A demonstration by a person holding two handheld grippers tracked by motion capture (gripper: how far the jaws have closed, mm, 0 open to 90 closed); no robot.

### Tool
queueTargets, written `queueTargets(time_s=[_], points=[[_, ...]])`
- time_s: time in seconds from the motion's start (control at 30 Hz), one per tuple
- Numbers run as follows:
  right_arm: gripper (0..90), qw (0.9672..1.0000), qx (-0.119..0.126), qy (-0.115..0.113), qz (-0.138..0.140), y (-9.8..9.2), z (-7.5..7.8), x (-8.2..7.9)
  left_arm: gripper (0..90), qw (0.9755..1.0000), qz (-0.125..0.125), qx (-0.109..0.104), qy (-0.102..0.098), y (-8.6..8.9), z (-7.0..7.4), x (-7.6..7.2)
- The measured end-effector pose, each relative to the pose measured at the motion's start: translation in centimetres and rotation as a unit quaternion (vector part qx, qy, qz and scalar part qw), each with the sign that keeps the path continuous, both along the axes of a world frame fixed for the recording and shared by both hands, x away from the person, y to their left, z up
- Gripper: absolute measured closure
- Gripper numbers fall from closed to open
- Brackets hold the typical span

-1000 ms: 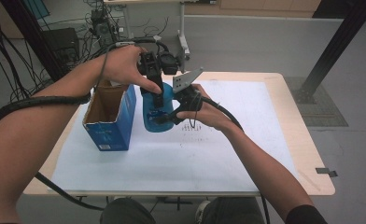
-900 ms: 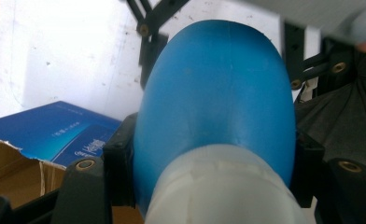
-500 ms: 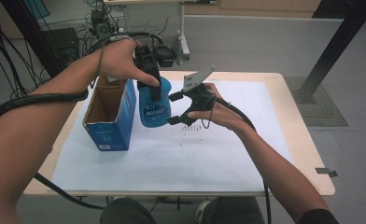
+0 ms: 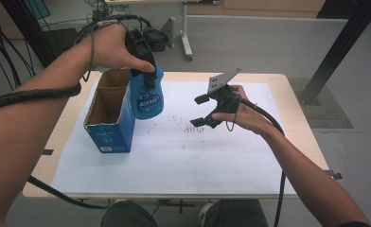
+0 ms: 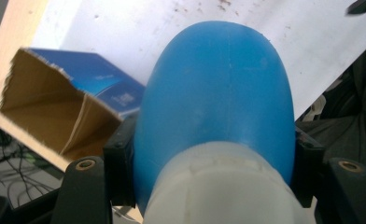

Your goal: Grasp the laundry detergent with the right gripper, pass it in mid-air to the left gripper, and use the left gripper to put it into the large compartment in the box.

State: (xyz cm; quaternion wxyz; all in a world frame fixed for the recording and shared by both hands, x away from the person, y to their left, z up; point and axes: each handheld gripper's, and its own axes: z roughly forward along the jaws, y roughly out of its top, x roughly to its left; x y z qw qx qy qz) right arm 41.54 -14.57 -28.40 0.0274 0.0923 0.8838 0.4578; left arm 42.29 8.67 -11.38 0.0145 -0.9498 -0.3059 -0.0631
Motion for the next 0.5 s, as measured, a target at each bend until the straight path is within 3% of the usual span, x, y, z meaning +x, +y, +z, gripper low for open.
queueTargets(time_s=[0.07,0.23,0.27,0.33,0.4,0.47,0.5], points=[[9.8,0.9999,-0.008,0.004,-0.011,-0.9,0.2,0.0,37.1,0.9997,0.025,-0.002,-0.004,0.6,0.9,0.1],[8.2,0.999,-0.021,0.014,-0.036,-2.8,0.6,0.1,37.1,0.9982,0.058,-0.008,-0.014,1.6,2.1,0.4],[8.1,0.9983,-0.03,0.017,-0.047,-3.8,0.9,0.2,37.1,0.9966,0.079,-0.011,-0.019,2.2,2.8,0.6],[8.0,0.9979,-0.034,0.019,-0.053,-4.3,1.0,0.2,37.1,0.9957,0.089,-0.013,-0.022,2.4,3.0,0.6],[7.2,0.9966,-0.044,0.022,-0.065,-5.5,1.2,0.2,37.2,0.9931,0.114,-0.016,-0.026,3.0,3.6,0.8],[7.2,0.9958,-0.052,0.024,-0.071,-6.2,1.3,0.2,37.2,0.9881,0.15,-0.025,-0.021,4.2,4.5,1.2],[7.3,0.9953,-0.057,0.025,-0.074,-6.5,1.3,0.1,37.2,0.9881,0.15,-0.025,-0.021,4.2,4.5,1.2]])
